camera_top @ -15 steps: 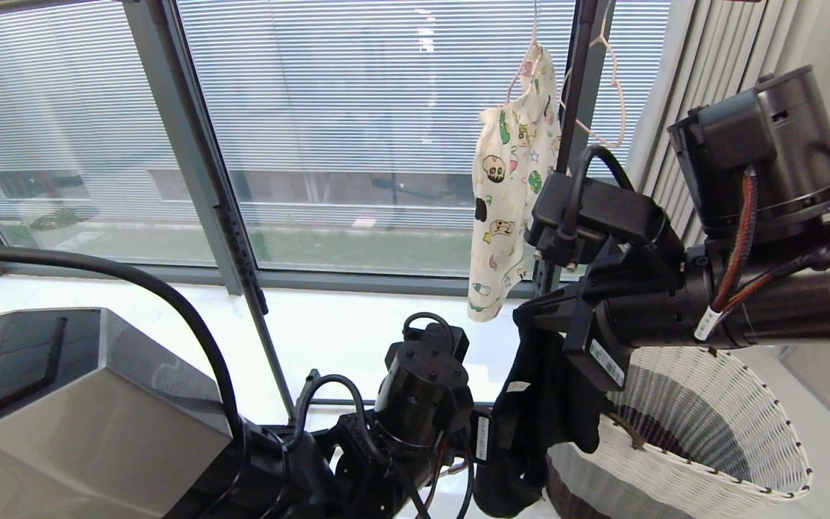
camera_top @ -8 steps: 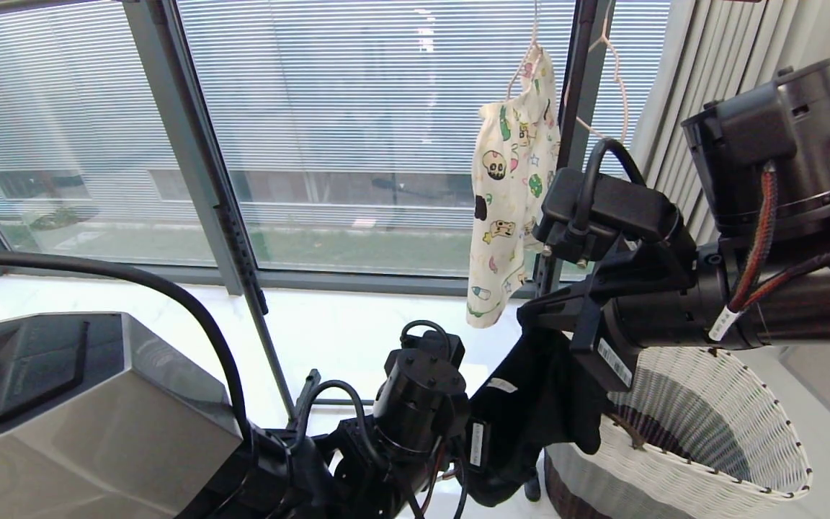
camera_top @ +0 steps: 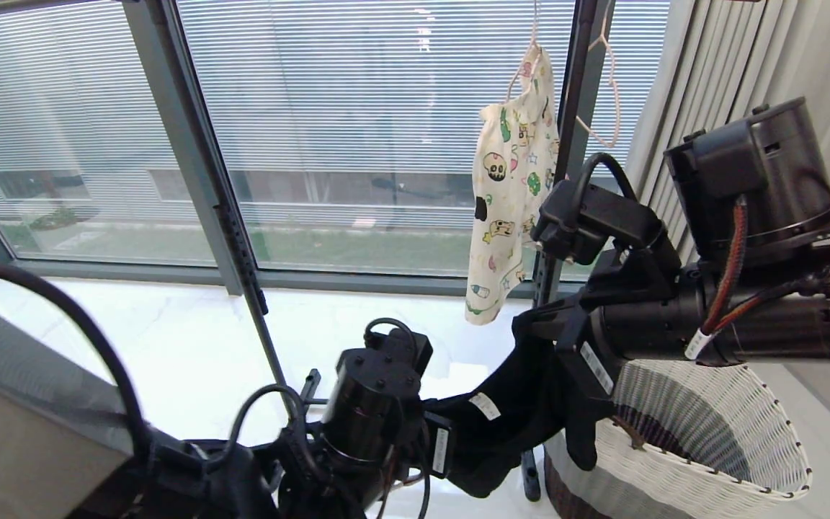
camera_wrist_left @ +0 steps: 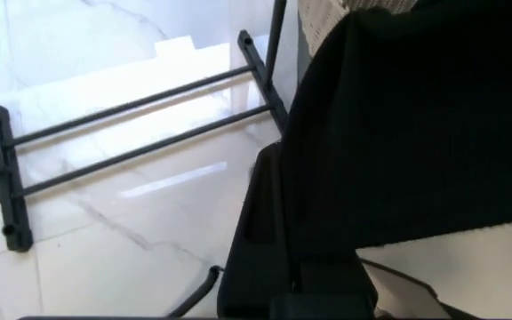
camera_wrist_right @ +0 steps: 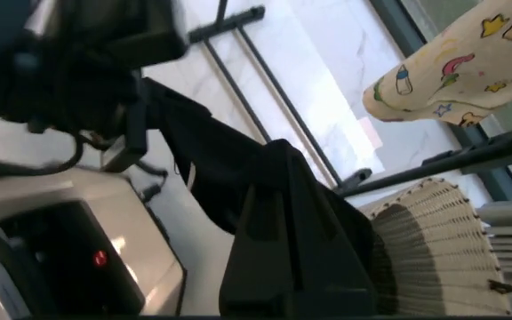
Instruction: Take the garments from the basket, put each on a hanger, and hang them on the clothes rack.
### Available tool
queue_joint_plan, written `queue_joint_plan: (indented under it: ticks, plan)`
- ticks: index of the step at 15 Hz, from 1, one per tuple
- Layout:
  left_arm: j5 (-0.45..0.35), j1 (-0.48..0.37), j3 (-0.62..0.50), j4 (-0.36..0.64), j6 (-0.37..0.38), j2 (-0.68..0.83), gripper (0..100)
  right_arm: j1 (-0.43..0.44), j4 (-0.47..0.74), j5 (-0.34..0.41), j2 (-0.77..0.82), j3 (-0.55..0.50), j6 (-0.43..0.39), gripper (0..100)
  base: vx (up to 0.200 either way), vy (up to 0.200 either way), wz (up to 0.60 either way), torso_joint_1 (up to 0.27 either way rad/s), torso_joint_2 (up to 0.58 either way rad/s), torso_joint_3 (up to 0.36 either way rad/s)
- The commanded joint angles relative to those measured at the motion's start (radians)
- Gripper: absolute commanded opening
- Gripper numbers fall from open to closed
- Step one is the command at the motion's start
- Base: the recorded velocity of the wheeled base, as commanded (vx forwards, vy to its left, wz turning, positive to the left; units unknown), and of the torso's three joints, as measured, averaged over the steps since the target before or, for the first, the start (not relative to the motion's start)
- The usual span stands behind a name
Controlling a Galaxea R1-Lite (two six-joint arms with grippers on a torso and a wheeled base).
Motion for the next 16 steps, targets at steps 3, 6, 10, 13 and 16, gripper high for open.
queue_joint_plan:
  ticks: [3, 6, 10, 13, 16]
  plan:
    - [-0.072, 0.213, -0.048, 0.401, 0.124, -0.489, 0, 0.01, -0.142, 0.003, 0.088, -0.038, 0.033, 0, 0.0, 0.0, 0.0, 0.0, 0.0, 0.0]
    - [-0.073, 0.229, -0.244, 0.733, 0.124, -0.631, 0, 0.019, -0.137, 0.001, 0.088, -0.07, 0.033, 0, 0.0, 0.0, 0.0, 0.0, 0.0, 0.0]
    - [-0.072, 0.084, -0.336, 0.747, 0.174, -0.631, 0, 0.006, -0.042, -0.017, -0.055, 0.01, 0.033, 0, 0.0, 0.0, 0.0, 0.0, 0.0, 0.0]
    - [-0.067, -0.029, -0.35, 0.752, 0.263, -0.615, 0, -0.025, 0.042, -0.019, -0.21, 0.08, 0.033, 0, 0.0, 0.0, 0.0, 0.0, 0.0, 0.0]
    - [-0.045, -0.095, -0.388, 0.752, 0.292, -0.565, 0, -0.048, 0.133, -0.019, -0.313, 0.08, 0.032, 0, 0.0, 0.0, 0.0, 0.0, 0.0, 0.0]
